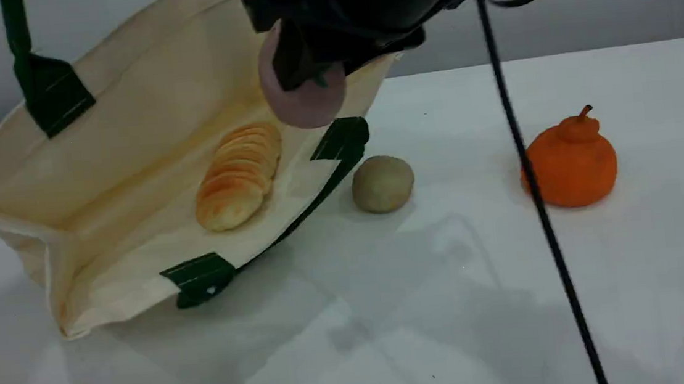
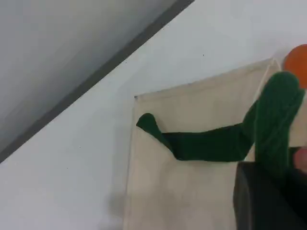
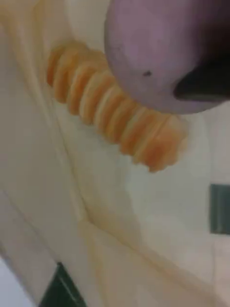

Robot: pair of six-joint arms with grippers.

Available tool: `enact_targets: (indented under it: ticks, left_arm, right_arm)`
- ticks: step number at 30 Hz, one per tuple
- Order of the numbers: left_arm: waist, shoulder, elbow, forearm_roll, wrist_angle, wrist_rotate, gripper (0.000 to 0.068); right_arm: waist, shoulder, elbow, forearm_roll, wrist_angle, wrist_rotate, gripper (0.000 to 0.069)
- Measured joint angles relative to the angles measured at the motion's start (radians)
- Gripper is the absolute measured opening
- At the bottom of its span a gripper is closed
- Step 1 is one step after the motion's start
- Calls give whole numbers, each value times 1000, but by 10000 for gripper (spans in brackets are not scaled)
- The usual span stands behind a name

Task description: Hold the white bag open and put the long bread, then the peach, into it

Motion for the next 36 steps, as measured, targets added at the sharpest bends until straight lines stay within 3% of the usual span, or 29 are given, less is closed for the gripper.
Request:
enact_targets:
  ticks: [13, 18, 20, 27, 30, 36]
  left_arm:
    - [0, 0, 0, -5, 0, -3, 92]
    - [0, 0, 0, -5, 0, -3, 92]
    - [0, 0, 0, -5, 0, -3, 92]
    - [0, 0, 0, -5, 0, -3, 92]
    - [0, 0, 0, -5, 0, -3, 92]
    - [0, 0, 0, -5, 0, -3, 92]
  right_arm:
    - [22, 267, -284, 32, 20, -82, 295]
    - [23, 315, -349, 31, 30, -82, 296]
    - [23, 322, -352, 31, 30, -82, 340]
    - [23, 324, -352, 31, 36, -78, 604]
    - [23, 324, -352, 31, 48, -78, 629]
    - [23, 297, -352, 10, 96, -78, 613]
